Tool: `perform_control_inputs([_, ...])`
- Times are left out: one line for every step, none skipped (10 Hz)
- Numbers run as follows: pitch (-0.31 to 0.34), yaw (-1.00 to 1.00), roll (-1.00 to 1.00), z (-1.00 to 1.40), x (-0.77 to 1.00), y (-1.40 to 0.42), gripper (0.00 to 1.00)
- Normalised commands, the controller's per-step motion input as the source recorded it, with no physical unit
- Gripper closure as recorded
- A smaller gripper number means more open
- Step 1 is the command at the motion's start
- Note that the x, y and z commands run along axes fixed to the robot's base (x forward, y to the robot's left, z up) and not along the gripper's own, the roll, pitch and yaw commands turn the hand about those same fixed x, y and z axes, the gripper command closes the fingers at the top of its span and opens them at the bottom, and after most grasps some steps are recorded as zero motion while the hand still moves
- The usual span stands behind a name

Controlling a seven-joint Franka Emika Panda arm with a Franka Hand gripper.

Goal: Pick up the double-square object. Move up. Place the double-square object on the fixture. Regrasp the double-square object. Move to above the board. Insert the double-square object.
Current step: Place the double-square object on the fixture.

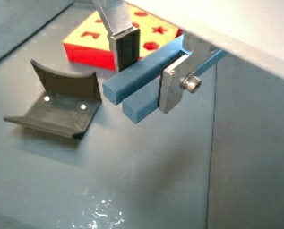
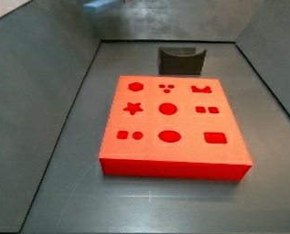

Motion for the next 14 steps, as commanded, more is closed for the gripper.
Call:
perform_control_inputs([0.099, 1.0, 0.09, -0.03, 1.0, -0.42, 1.0])
perform_control_inputs([0.115, 1.0, 0.1, -0.06, 1.0, -0.41, 1.0])
perform_control_inputs([0.125, 1.0, 0.11, -0.05, 1.0, -0.36, 1.0])
perform_control_inputs([0.138, 1.0, 0.11, -0.05, 1.0, -0.33, 1.0])
perform_control_inputs([0.173, 0.93, 0.12, -0.04, 1.0, -0.31, 1.0])
perform_control_inputs([0.171, 0.7, 0.11, -0.04, 1.0, -0.28, 1.0])
perform_control_inputs([0.167, 0.41, 0.09, -0.03, 1.0, -0.25, 1.0])
perform_control_inputs([0.166, 0.31, 0.08, -0.03, 1.0, -0.24, 1.0])
perform_control_inputs([0.16, 0.17, 0.07, -0.02, 1.0, -0.21, 1.0])
perform_control_inputs([0.154, 0.1, 0.06, -0.02, 1.0, -0.18, 1.0])
perform_control_inputs([0.147, 0.05, 0.05, -0.02, 1.0, -0.15, 1.0])
perform_control_inputs([0.151, 0.04, 0.04, -0.01, 1.0, -0.13, 1.0])
perform_control_inputs([0.155, 0.04, 0.04, -0.01, 1.0, -0.12, 1.0])
perform_control_inputs([0.156, 0.03, 0.03, -0.01, 1.0, -0.1, 1.0])
